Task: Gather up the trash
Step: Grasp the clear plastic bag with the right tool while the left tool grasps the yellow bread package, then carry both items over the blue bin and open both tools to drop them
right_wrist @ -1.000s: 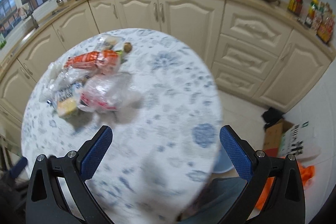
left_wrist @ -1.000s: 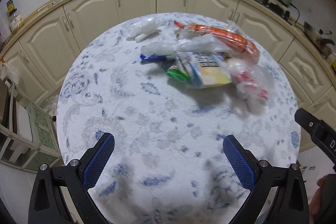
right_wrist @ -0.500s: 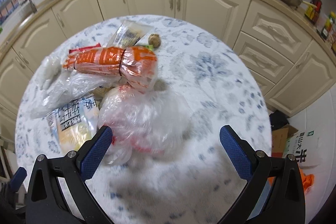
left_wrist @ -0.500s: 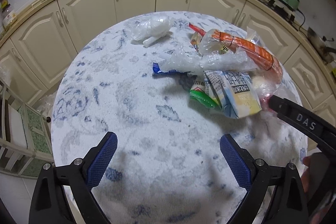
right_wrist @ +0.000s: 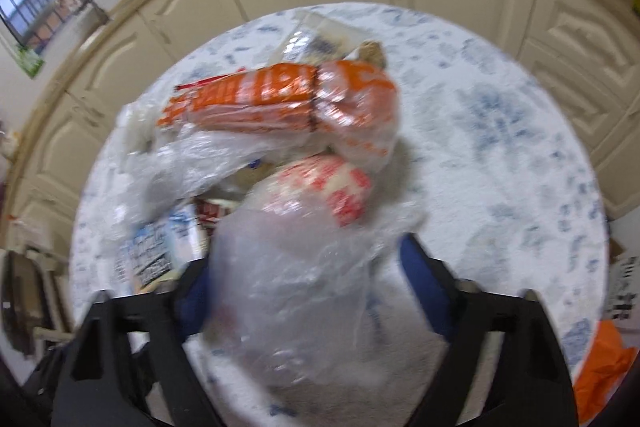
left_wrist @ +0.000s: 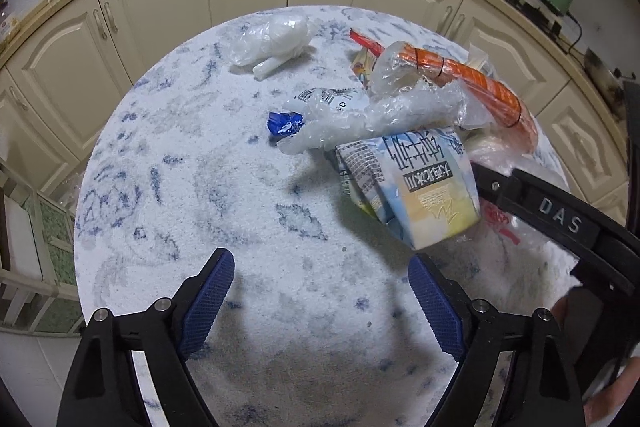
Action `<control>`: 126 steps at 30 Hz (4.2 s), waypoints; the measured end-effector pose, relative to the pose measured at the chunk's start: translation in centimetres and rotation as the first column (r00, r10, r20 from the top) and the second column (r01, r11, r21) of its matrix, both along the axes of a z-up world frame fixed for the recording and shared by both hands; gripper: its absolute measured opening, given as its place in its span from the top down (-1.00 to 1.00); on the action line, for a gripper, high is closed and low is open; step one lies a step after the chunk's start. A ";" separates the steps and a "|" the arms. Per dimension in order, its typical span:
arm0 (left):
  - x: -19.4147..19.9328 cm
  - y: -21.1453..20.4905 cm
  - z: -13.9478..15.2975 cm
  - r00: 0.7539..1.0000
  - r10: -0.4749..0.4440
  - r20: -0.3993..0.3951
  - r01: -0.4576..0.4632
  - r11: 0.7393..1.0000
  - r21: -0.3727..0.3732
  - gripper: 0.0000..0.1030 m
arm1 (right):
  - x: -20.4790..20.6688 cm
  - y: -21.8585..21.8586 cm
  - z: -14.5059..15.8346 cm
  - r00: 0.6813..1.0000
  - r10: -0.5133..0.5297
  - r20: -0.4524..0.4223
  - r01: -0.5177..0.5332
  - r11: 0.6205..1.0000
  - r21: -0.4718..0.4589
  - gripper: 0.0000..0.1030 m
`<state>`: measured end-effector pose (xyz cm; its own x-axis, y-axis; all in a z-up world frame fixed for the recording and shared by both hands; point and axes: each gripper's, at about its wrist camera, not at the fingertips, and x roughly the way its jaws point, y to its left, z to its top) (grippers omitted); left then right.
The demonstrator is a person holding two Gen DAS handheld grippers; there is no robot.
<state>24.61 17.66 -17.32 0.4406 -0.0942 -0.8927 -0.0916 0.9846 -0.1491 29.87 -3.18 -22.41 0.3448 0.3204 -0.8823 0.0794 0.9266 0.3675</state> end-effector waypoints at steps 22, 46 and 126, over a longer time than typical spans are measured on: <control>3.8 -5.3 0.5 1.000 0.021 0.022 -0.021 0.999 0.026 -0.90 | -2.6 -6.7 1.9 0.996 -0.077 0.049 0.083 0.984 -0.158 0.10; -1.8 -4.7 3.3 0.989 -0.060 0.135 0.058 0.998 0.024 -0.08 | -4.4 -6.4 2.6 0.996 -0.055 0.063 0.063 0.989 -0.134 0.11; 0.2 -39.2 -3.6 0.769 -0.639 -0.010 0.635 0.763 0.121 -0.59 | -17.5 -34.1 -1.4 0.776 -0.630 -0.021 0.606 0.754 -0.255 -0.34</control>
